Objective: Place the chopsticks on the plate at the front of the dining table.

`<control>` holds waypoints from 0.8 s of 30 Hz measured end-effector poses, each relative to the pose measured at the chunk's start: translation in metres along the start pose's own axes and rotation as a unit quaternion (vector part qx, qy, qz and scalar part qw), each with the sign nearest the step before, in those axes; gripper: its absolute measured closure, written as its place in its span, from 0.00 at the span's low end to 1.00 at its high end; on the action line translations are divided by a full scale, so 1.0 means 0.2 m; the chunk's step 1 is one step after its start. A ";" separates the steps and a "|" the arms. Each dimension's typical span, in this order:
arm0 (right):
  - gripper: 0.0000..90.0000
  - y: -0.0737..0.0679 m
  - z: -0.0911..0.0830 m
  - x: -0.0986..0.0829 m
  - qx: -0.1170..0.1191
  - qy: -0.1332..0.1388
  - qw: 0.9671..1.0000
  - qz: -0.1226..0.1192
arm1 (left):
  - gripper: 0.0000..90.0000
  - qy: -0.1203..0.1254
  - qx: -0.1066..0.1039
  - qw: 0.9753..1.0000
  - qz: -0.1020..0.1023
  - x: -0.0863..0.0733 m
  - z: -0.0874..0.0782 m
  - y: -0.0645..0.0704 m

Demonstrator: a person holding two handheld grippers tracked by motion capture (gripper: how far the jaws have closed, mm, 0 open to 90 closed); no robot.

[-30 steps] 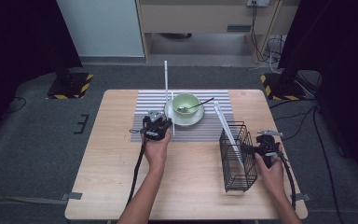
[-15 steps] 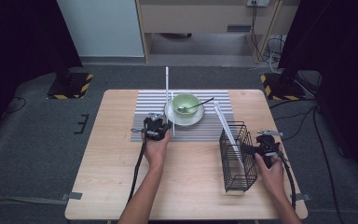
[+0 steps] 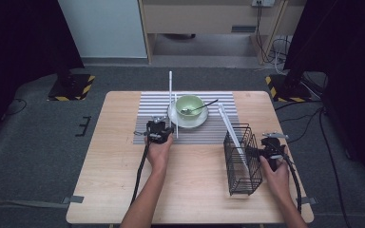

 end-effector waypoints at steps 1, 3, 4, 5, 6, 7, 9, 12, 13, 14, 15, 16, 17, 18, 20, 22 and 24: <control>0.02 0.00 0.00 0.00 0.000 0.000 1.000 0.000 | 0.96 0.000 -0.001 1.000 0.000 0.00 0.00 0.00; 0.02 0.00 0.00 0.00 0.000 0.000 1.000 0.000 | 0.96 -0.001 -0.001 1.000 0.000 0.00 0.00 0.00; 0.02 0.00 0.00 0.00 0.000 0.000 1.000 0.000 | 0.96 -0.002 -0.001 1.000 -0.001 0.00 0.00 0.00; 0.02 0.00 0.00 0.00 0.000 0.000 1.000 0.000 | 0.96 -0.002 0.000 1.000 -0.002 0.00 0.00 -0.01; 0.02 0.00 0.00 0.00 0.000 0.000 1.000 0.000 | 0.96 -0.002 0.000 1.000 -0.002 0.00 0.00 -0.01; 0.02 0.00 0.00 0.00 0.000 0.000 1.000 0.000 | 0.96 -0.001 0.000 1.000 -0.003 0.00 0.00 -0.01; 0.02 0.00 0.00 0.00 0.000 0.000 1.000 0.000 | 0.96 -0.001 0.000 1.000 -0.002 0.00 -0.01 -0.01; 0.02 0.00 0.00 0.00 0.000 0.000 1.000 0.000 | 0.96 0.000 -0.001 1.000 -0.001 0.00 -0.01 -0.01; 0.02 0.00 0.00 0.00 0.000 0.000 1.000 0.000 | 0.96 -0.001 0.000 1.000 0.001 0.00 -0.01 -0.01; 0.02 0.00 0.00 0.00 0.000 0.000 1.000 0.000 | 0.96 -0.001 -0.001 1.000 0.000 0.00 -0.01 -0.01; 0.02 0.00 0.00 0.00 0.000 0.000 1.000 0.000 | 0.96 -0.001 -0.001 1.000 0.000 0.00 -0.01 0.00; 0.02 0.00 0.00 0.00 0.000 0.000 1.000 0.000 | 0.96 -0.001 -0.001 1.000 -0.001 0.00 -0.01 0.00; 0.02 0.00 0.00 0.00 0.000 0.000 1.000 0.000 | 0.96 -0.001 -0.002 1.000 0.000 0.00 -0.01 0.00; 0.02 0.00 0.00 0.00 0.000 0.000 1.000 0.000 | 0.96 -0.001 -0.001 1.000 0.000 0.00 -0.01 0.00; 0.02 0.00 0.00 0.00 0.000 0.000 1.000 0.000 | 0.96 -0.001 -0.002 1.000 -0.001 0.00 -0.01 0.00; 0.02 0.00 0.00 0.00 0.000 0.000 1.000 0.000 | 0.96 0.001 -0.004 1.000 -0.002 0.00 -0.01 0.00; 0.02 0.00 0.00 0.00 0.000 0.000 1.000 0.000 | 0.96 0.001 -0.006 1.000 -0.003 0.00 -0.01 0.00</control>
Point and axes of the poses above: each handheld gripper's, and its own axes: z roughly forward along the jaws, x roughly out of its top, y roughly to its right, the point moved 7 cm from there along z, roughly forward along the jaws, and after that the axes turned 14 degrees about -y, right-handed, at the moved point
